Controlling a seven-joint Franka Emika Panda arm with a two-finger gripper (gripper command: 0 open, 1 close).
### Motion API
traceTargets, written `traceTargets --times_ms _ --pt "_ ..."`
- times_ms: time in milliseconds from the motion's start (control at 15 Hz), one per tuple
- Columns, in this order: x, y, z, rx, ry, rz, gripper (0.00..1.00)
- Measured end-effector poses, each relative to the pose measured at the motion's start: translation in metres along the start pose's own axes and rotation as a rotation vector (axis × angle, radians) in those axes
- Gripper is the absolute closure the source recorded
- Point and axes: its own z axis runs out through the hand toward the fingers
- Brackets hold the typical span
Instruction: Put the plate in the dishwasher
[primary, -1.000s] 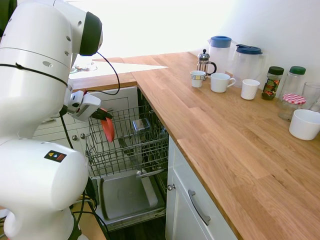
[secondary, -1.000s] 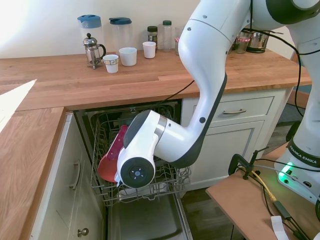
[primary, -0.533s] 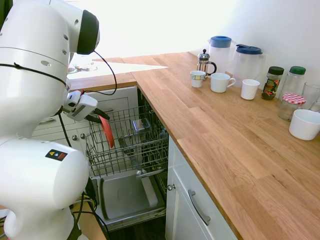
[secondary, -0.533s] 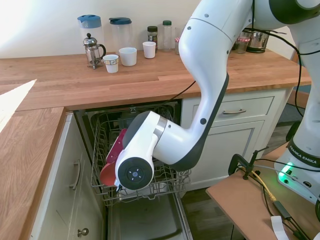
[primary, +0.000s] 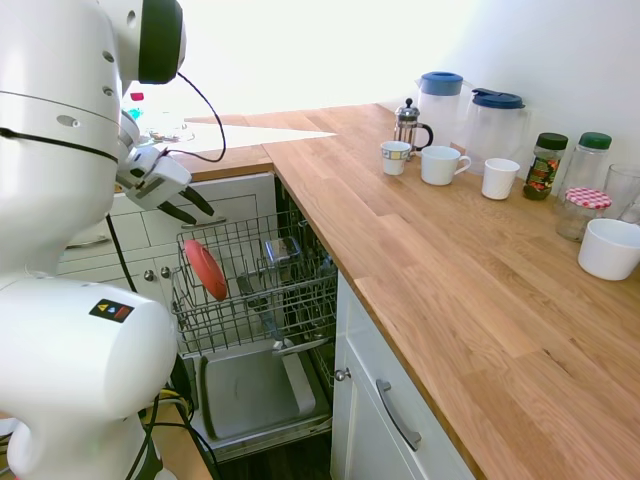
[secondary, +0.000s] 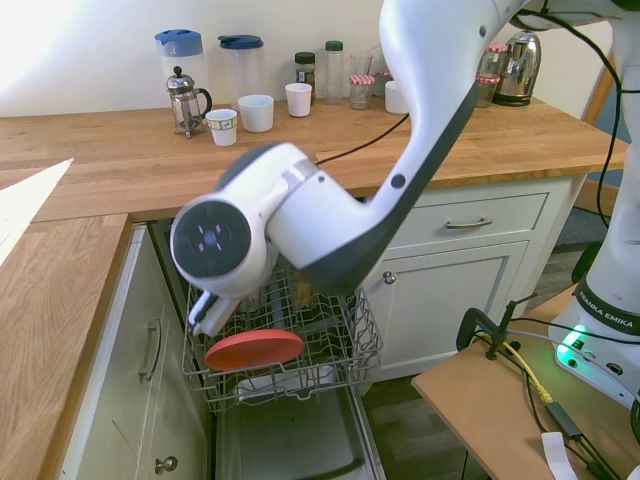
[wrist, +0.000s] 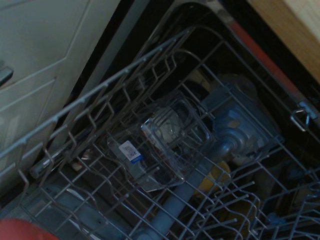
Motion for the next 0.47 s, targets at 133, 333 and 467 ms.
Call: traceTargets --times_ms 133,333,467 --pt "0.058 0.000 -0.013 0.002 -0.085 0.056 0.00" --pt "0.162 0.021 -0.038 0.022 -0.213 0.130 0.00" --pt "0.227 0.047 -0.048 0.033 -0.282 0.182 0.00"
